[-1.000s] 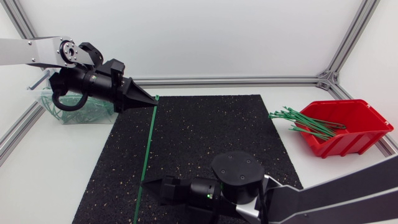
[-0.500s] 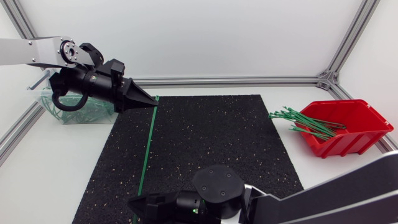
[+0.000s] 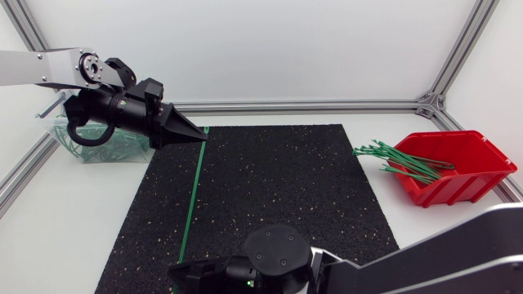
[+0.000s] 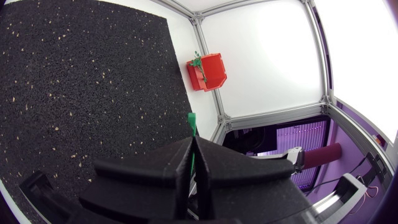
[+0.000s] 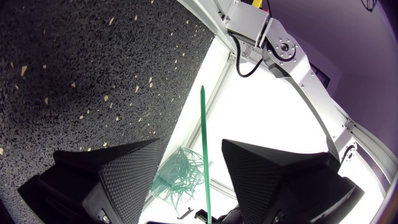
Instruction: Take a green cable tie from the red box, thread the tail through the head to close it, then place it in the transparent bin on the left.
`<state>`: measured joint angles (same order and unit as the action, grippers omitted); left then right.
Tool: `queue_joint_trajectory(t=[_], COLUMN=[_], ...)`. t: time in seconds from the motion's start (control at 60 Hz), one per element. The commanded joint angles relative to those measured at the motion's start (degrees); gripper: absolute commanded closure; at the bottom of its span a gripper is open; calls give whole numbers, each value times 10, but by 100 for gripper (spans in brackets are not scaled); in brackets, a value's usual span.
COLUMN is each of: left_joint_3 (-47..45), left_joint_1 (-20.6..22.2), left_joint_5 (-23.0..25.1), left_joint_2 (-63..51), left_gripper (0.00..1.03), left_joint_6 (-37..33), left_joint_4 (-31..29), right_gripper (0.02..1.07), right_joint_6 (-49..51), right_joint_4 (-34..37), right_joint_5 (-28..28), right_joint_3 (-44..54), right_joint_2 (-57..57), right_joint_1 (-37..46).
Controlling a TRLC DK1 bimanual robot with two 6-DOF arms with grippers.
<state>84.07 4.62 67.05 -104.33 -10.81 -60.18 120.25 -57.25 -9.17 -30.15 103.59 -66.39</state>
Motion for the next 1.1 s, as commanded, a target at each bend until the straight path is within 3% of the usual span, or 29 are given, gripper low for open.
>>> queue_joint_trajectory(t=[0.0, 0.183, 0.3, 0.65, 0.817, 1.083], left_joint_3=[11, 11, 9, 11, 7, 1], left_joint_1=[-1, -2, -3, 1, 2, 3], left_joint_5=[3, 3, 3, 2, 2, 0], left_joint_2=[-15, -15, -15, -12, -9, -5], left_gripper=[100, 100, 100, 100, 100, 100], left_joint_6=[-18, -19, -23, -23, -23, -28], left_joint_4=[-10, -12, -14, -18, -18, -18], right_gripper=[54, 67, 83, 86, 96, 101], right_joint_6=[14, 15, 16, 14, 15, 10], right_joint_4=[-8, -8, -8, -8, -8, -10], right_joint_5=[1, 1, 1, 1, 1, 2], right_joint_3=[-9, -10, -8, 1, -1, 1], right_joint_2=[4, -1, -6, -15, -15, -11], right_joint_1=[-5, -7, -8, -10, -8, -3])
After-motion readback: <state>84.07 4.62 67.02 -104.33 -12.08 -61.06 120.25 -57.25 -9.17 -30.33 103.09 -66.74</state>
